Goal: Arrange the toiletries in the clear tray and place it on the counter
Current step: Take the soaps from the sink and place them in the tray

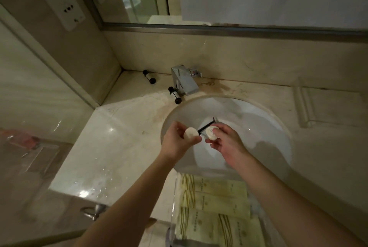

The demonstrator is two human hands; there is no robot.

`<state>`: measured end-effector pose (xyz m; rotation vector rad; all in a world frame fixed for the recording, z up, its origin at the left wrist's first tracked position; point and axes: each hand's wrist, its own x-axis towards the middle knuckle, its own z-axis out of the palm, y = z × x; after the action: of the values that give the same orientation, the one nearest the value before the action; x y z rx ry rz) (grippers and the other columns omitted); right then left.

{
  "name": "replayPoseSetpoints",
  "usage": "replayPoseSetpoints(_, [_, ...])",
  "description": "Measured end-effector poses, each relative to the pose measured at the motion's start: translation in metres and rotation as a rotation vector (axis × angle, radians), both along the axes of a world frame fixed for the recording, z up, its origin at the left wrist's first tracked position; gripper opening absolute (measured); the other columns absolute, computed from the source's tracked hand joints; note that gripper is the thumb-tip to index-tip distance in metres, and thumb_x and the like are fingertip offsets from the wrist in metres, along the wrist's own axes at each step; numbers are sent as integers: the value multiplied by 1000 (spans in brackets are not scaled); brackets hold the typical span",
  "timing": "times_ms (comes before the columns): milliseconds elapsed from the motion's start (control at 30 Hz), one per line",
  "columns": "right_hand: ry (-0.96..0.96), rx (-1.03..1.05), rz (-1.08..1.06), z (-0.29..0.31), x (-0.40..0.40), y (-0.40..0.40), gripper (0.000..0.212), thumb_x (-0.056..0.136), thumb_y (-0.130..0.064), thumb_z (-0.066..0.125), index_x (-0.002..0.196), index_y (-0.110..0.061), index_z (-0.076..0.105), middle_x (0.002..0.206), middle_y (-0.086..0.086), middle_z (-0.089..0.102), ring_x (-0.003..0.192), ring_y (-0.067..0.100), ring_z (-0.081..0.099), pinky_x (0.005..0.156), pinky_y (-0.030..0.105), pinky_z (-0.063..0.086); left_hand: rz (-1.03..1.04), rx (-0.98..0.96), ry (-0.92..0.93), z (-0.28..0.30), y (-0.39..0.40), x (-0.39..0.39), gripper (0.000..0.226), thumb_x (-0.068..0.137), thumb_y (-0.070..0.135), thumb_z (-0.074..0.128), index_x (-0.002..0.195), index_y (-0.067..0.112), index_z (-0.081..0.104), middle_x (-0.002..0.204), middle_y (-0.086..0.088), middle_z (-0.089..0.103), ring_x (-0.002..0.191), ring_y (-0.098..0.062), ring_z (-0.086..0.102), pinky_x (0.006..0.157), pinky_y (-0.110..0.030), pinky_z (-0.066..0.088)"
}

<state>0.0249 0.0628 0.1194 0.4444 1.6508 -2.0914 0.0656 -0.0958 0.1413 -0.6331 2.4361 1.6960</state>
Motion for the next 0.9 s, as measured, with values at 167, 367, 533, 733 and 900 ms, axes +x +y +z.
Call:
replayPoseSetpoints(167, [-43,-53,-52,15,28,4,13,93,-6,52,89,-14,61,86,11,65,58,19,62,52,25,43,-1,115,22,8,9,25,35,69,19,83,77,18,50,74,-5,59,62,-15,54,58,-33,47])
replayPoseSetpoints(367, [-25,-102,-71,29,55,18,11,94,-5,51,93,-12,60,92,14,64,64,23,61,58,28,46,-15,516,-43,18,25,45,18,90,4,58,105,13,63,97,-16,62,76,-22,64,61,-25,54])
replayPoseSetpoints(533, [-29,-104,-117,35,72,35,11,94,-6,51,94,-11,60,99,16,63,69,26,63,58,29,51,-36,765,-128,20,37,54,29,86,-10,56,111,2,62,95,-16,59,77,-22,61,62,-23,54])
replayPoseSetpoints(733, [12,-84,-92,46,81,54,10,93,-5,52,99,-8,60,95,16,64,72,27,64,58,28,50,-172,739,-186,24,57,61,31,91,2,56,121,-6,56,99,-16,67,75,-19,68,63,-21,55])
replayPoseSetpoints(900, [84,-29,-86,57,85,75,13,92,-3,53,99,-8,62,87,11,65,62,22,61,53,26,44,-154,855,-196,36,68,61,25,98,11,45,114,-6,54,87,-17,69,65,-20,67,54,-21,55])
